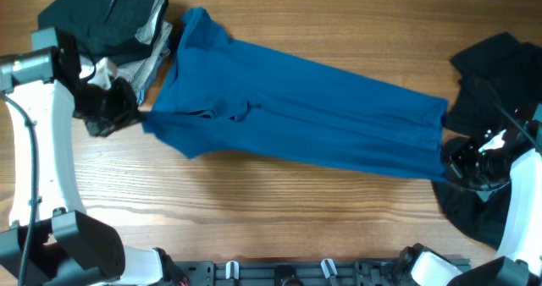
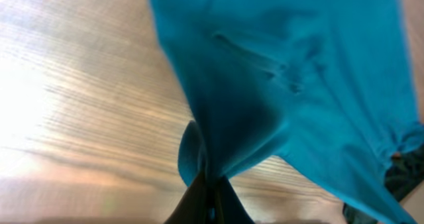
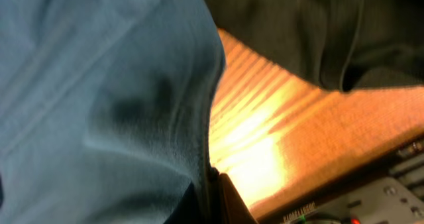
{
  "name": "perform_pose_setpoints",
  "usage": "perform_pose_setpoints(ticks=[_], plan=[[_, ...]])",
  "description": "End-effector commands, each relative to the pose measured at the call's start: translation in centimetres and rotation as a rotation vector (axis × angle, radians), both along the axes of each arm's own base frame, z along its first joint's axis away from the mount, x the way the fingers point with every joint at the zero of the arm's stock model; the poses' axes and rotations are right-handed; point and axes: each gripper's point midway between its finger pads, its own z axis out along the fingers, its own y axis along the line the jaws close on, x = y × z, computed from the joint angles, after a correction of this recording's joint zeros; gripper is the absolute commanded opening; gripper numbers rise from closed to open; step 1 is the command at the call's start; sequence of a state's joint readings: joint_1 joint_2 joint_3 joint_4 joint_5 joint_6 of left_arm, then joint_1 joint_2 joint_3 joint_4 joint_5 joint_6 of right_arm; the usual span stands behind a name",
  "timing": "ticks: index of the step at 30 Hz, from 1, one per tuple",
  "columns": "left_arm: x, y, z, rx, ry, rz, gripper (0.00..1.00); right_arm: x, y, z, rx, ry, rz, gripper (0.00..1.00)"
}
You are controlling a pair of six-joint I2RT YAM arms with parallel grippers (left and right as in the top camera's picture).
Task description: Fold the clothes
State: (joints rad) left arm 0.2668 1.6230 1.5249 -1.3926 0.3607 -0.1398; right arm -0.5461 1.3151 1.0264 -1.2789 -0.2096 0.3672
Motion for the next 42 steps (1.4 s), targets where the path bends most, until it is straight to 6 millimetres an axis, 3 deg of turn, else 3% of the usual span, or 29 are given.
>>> perform_pose_setpoints(ticks=[1,5,9,15,20,23,26,27,28,29,31,33,35,38,42], plan=[[4.5,-4.0,1.5,-0.054,-0.161,-0.027,0.04,1.9,-1.0,-1.1,0.005,-0.009,-0.026,0.08],[11.2,-9.0,1.9,-0.019,-0.381,-0.085,0.04,3.2,-1.9,-5.3,0.057,0.078,-0.028,0.07],[14.9,-11.8,0.5,-0.003,-0.471,-0.143,0.04,6.0,-3.2,-7.4,0.035,0.01,-0.017,0.06],[19.1,-10.7,-1.3,0.109,-0.562,-0.098,0.04,10.0,-4.5,-6.8,-0.007,-0.169,0.003,0.08],[21.2,-10.0,0.0,0.141,-0.656,-0.049,0.04,14.1,-5.8,-5.4,-0.052,-0.359,0.02,0.09],[21.5,-9.1,-0.3,0.179,-0.648,-0.001,0.04,16.1,-5.9,-4.3,-0.047,-0.465,0.04,0.13],[21.7,-9.2,-2.3,0.169,-0.604,0.013,0.04,17.4,-5.9,-3.8,-0.059,-0.518,0.052,0.18],[21.7,-9.3,-2.7,0.168,-0.597,0.01,0.04,17.6,-5.7,-3.7,-0.061,-0.525,0.062,0.32],[21.9,-9.5,-3.1,0.168,-0.595,0.006,0.14,17.9,-5.5,-3.6,-0.069,-0.536,0.083,0.73],[22.1,-9.6,-3.1,0.166,-0.602,0.005,0.59,18.0,-5.5,-3.6,-0.073,-0.54,0.091,0.83],[22.2,-9.9,-2.7,0.162,-0.626,-0.04,0.81,17.6,-4.8,-3.6,-0.067,-0.548,0.181,0.8],[20.2,-11.2,-2.7,0.134,-0.601,-0.207,0.83,15.7,-3.6,-4.0,-0.035,-0.483,0.236,0.79],[17.2,-11.7,-4.0,0.129,-0.492,-0.293,0.77,14.6,-2.4,-3.9,0.017,-0.463,0.272,0.79],[14.0,-12.0,-7.4,0.146,-0.347,-0.391,0.57,13.5,-0.7,-3.7,0.107,-0.442,0.267,0.79],[13.5,-11.9,-12.1,0.144,-0.254,-0.4,0.67,13.1,-0.5,-3.8,0.122,-0.425,0.263,0.79]])
